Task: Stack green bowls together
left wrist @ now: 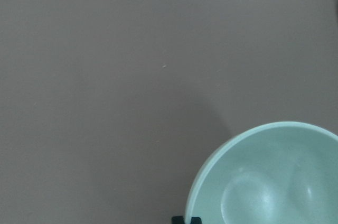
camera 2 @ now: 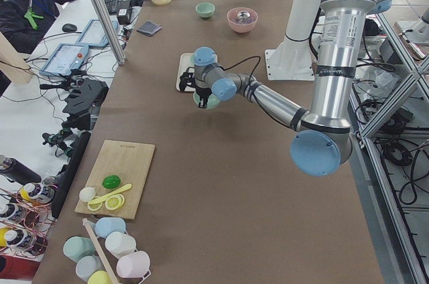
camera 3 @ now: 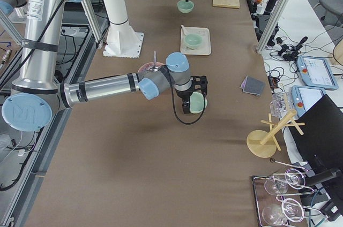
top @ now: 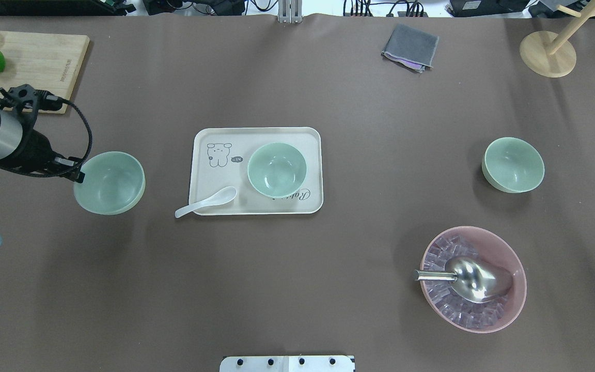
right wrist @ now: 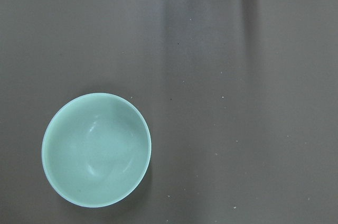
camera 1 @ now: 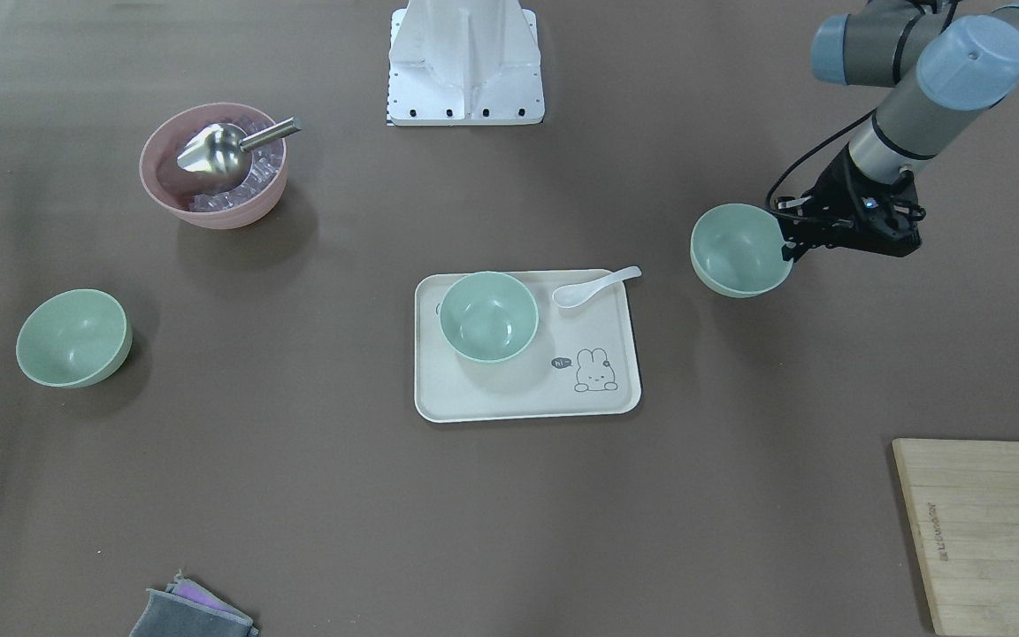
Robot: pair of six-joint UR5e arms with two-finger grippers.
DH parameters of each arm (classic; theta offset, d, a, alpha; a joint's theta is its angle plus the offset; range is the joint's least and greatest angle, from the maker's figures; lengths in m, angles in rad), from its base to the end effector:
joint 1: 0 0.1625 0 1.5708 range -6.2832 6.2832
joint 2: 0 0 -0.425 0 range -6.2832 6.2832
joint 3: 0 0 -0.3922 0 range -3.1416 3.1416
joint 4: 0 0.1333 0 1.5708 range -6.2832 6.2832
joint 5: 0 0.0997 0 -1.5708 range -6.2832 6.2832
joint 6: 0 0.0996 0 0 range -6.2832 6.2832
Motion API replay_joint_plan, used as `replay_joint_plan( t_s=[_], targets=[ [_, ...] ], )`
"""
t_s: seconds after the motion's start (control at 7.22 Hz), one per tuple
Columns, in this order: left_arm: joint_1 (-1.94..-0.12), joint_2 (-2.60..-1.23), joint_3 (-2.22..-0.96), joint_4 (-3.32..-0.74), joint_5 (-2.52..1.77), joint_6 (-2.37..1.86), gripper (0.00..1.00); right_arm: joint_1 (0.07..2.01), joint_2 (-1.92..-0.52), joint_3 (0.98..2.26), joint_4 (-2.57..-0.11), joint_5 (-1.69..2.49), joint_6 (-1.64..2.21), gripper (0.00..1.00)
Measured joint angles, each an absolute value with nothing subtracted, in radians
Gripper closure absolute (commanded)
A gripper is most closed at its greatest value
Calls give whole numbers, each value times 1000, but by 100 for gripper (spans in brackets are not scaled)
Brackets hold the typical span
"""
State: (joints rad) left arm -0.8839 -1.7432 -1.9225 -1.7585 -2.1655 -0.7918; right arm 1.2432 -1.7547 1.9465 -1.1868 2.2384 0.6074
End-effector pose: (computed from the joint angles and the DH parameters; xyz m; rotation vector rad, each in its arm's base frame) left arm 0.2837 -0.4681 0.3823 0.1265 0.8844 0.1137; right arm -0.0717 -0.4335 0.5169 0.2019 -0.8276 0.0705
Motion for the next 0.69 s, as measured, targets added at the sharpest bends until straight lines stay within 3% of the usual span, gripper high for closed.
replay_joint_plan(
  t_s=[0.28,0.69],
  targets=[
    [-843,-1938,-1925,-1566,-2164,-879,100,1243,-1755,1944,-1187,2240,609,0],
    [-730,-2145,-1844,-1501,-2152,-1052,100,1244,-1755,1944,-1187,2241,608,0]
  ],
)
